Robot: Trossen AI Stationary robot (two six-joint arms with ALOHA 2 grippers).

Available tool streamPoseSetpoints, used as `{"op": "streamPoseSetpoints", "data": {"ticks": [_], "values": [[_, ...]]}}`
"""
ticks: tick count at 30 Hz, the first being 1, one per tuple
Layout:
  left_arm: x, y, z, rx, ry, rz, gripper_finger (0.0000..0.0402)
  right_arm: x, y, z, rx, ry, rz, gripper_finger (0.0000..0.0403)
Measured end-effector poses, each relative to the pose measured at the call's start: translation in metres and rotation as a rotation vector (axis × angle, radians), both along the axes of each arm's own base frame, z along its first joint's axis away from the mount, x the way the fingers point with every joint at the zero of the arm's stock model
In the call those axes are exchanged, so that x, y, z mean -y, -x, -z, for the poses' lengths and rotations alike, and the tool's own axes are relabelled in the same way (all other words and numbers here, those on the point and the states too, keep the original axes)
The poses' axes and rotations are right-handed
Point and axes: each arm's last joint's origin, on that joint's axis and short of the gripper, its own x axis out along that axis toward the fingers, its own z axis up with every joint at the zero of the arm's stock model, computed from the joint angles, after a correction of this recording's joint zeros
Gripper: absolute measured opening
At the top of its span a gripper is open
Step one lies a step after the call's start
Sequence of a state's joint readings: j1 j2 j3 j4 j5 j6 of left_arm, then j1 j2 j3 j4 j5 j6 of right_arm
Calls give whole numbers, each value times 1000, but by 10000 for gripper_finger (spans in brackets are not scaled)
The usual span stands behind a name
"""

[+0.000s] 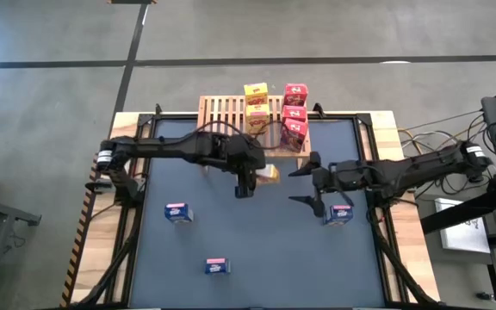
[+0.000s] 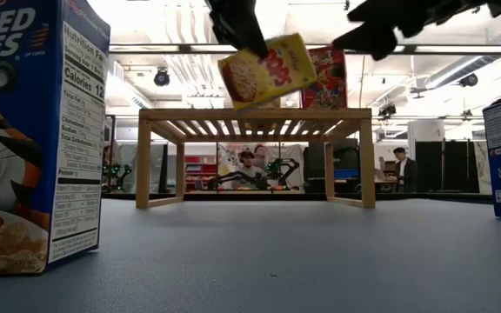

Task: Stack cereal on shelf
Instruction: Put the yellow cereal box on the shelf aligned with the other yellow cereal boxes

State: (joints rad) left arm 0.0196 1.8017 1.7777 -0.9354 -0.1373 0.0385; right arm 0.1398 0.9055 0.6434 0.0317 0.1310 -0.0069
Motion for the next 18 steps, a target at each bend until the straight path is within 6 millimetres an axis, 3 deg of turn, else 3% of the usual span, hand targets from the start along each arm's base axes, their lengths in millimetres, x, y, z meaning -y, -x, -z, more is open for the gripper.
{"op": "streamPoseSetpoints", "data": {"ticks": [8, 18], "values": [[-5, 37, -24, 285, -23, -14, 139, 4, 26, 1, 47, -25, 5, 326], [-32, 91, 8, 824, -94, -48, 139, 1, 38, 2, 120, -22, -22, 325]]}}
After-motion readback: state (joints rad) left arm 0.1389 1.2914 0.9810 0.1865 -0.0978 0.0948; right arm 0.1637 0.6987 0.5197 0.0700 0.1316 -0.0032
